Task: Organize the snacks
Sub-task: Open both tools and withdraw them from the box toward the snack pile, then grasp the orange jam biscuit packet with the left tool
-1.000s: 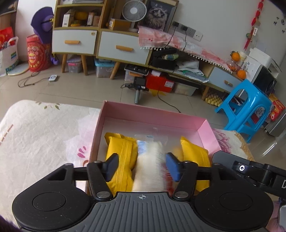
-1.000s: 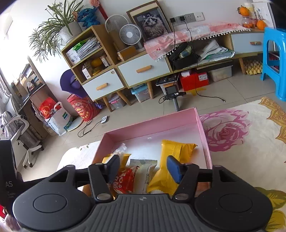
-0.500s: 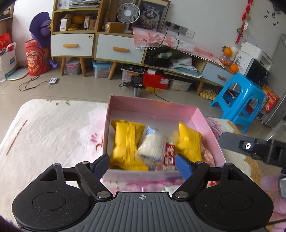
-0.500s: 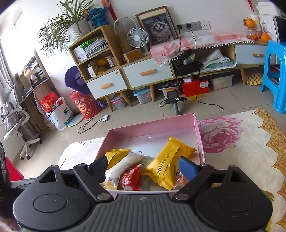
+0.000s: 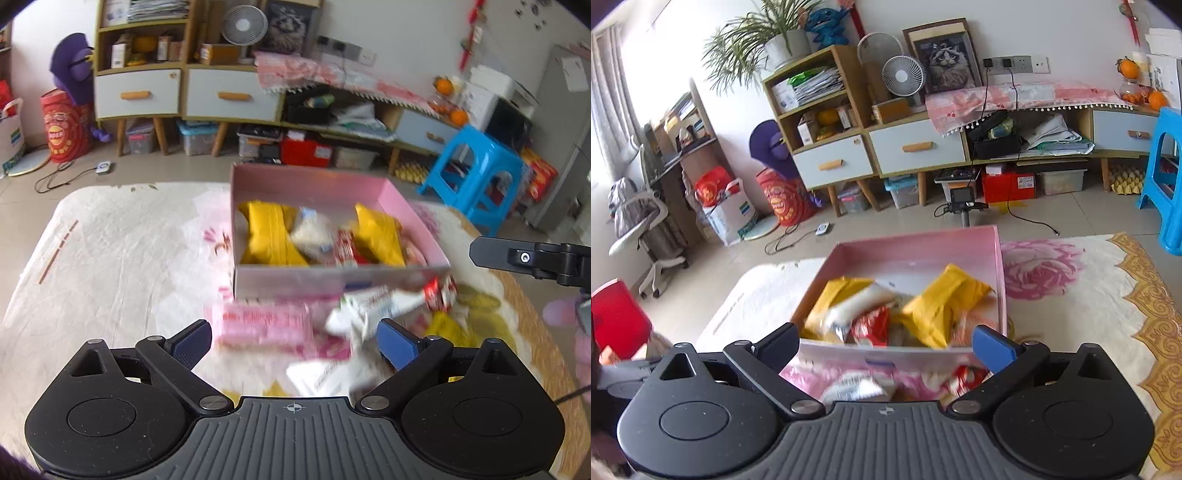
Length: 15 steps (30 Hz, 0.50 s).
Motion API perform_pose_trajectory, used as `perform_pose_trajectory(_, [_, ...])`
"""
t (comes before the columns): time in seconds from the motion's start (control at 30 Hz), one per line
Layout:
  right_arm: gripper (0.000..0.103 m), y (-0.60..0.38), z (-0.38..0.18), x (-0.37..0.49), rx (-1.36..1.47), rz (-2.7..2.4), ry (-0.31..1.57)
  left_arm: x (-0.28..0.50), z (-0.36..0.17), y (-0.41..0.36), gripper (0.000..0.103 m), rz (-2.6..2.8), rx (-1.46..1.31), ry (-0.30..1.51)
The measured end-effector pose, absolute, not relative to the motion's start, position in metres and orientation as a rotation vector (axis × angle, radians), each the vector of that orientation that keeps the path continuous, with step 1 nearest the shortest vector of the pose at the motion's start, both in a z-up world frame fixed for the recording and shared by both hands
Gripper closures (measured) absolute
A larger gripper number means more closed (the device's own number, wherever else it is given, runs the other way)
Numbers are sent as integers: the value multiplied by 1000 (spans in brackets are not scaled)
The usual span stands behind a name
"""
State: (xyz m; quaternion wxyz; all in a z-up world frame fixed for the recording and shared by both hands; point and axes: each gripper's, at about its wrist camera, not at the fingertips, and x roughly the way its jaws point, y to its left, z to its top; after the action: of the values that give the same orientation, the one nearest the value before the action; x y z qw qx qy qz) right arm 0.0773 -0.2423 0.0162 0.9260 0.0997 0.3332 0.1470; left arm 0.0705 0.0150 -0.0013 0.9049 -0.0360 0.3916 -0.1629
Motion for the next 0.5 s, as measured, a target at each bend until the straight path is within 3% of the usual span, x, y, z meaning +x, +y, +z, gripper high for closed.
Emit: perform_pose_trajectory(0.5, [9,-237,-21,20,16,358,767,7,-26,19,6,-380,-16,887])
